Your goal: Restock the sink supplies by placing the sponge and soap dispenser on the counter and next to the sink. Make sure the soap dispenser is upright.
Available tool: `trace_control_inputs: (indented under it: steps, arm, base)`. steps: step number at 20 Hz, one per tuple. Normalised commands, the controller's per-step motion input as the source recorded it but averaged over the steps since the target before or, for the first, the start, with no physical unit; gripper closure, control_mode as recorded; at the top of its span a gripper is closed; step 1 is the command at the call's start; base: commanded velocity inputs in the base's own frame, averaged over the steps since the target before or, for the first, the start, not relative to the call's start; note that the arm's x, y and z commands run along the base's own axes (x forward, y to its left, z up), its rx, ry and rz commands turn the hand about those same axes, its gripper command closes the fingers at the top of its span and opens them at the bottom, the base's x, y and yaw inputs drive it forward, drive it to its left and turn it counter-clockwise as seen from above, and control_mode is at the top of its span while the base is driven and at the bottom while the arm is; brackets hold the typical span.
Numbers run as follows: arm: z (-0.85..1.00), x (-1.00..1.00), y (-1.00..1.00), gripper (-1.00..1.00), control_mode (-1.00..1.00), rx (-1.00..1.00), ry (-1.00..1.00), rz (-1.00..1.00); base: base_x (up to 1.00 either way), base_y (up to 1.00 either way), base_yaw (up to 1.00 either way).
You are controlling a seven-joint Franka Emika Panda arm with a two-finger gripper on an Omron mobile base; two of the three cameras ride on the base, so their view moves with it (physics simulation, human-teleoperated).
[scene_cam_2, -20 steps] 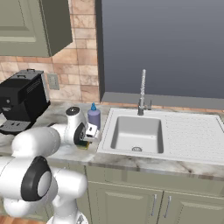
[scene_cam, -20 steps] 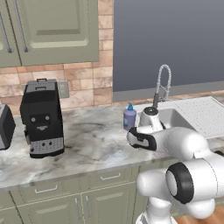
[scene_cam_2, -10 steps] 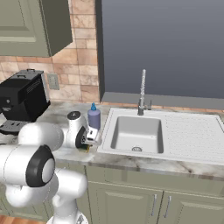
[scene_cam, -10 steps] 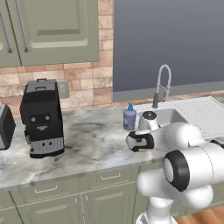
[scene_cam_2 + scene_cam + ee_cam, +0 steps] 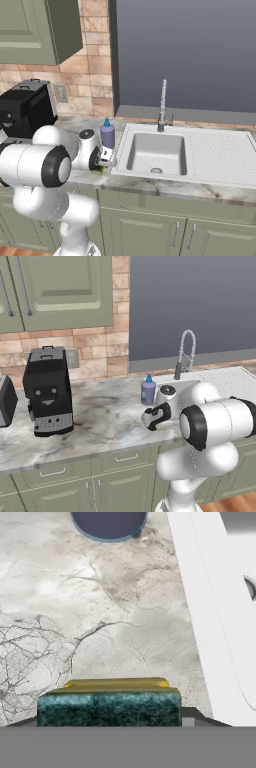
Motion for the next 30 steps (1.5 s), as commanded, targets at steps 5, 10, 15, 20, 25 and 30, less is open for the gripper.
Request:
trace_control_inputs:
  steps: [5, 10, 15, 20, 25, 30]
  arm:
    - [0.16, 0.00, -0.05, -1.00, -1.00, 0.04, 0.00, 0.00]
    - [0.89, -0.03, -0.07, -1.00, -1.00, 0.00, -0.01, 0.00]
    - [0.89, -0.07, 0.00, -1.00, -1.00, 0.00, -0.01, 0.00]
    - [0.04, 0.07, 0.00, -1.00, -1.00, 0.00, 0.00, 0.00]
    - [-0.33, 0.35, 0.00, -1.00, -1.00, 0.00, 0.01, 0.00]
    - [-0.53, 0.08, 0.00, -1.00, -1.00, 0.00, 0.01, 0.00]
  base:
    - [0.00, 0.00, 0.00]
    - [0.00, 0.00, 0.00]
    - [0.00, 0.00, 0.00]
    - [0.00, 0.00, 0.00]
    - [0.00, 0.00, 0.00]
    - [0.00, 0.00, 0.00]
